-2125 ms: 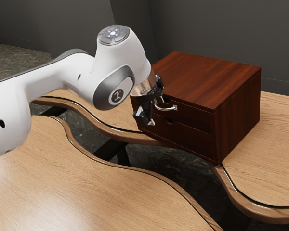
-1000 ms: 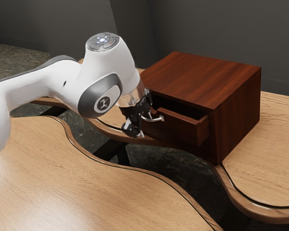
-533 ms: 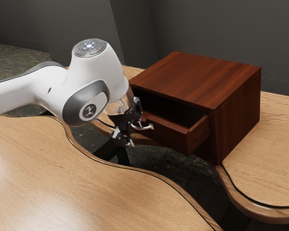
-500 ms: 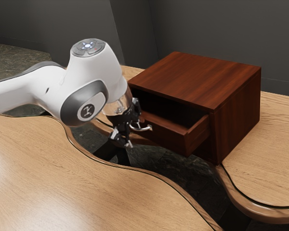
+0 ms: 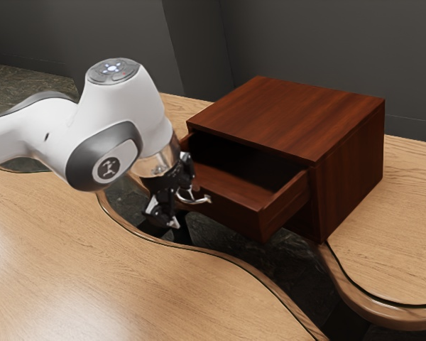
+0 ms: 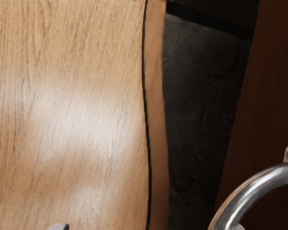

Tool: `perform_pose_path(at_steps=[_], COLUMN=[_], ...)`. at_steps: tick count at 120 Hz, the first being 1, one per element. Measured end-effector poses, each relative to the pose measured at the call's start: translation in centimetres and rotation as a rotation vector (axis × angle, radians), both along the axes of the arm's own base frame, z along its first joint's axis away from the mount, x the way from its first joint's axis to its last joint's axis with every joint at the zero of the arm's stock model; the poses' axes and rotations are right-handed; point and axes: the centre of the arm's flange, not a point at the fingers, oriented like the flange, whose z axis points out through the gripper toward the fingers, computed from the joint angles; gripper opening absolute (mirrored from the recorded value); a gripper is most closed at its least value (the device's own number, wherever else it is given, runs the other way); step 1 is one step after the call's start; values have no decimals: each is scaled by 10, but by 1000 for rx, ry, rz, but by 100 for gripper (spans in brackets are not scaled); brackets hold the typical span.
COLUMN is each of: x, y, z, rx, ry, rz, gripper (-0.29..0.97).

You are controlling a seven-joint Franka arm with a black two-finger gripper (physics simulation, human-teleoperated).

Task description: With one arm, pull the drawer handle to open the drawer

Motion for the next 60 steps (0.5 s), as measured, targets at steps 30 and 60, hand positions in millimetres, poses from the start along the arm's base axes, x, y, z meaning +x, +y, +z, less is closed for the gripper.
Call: perform_pose_path(at_steps=[30, 60], x=[-20, -29], y=[2, 0], z=[0, 2], rx=[1, 3], ry=[23, 40], rz=[-7, -14], gripper=[37, 37])
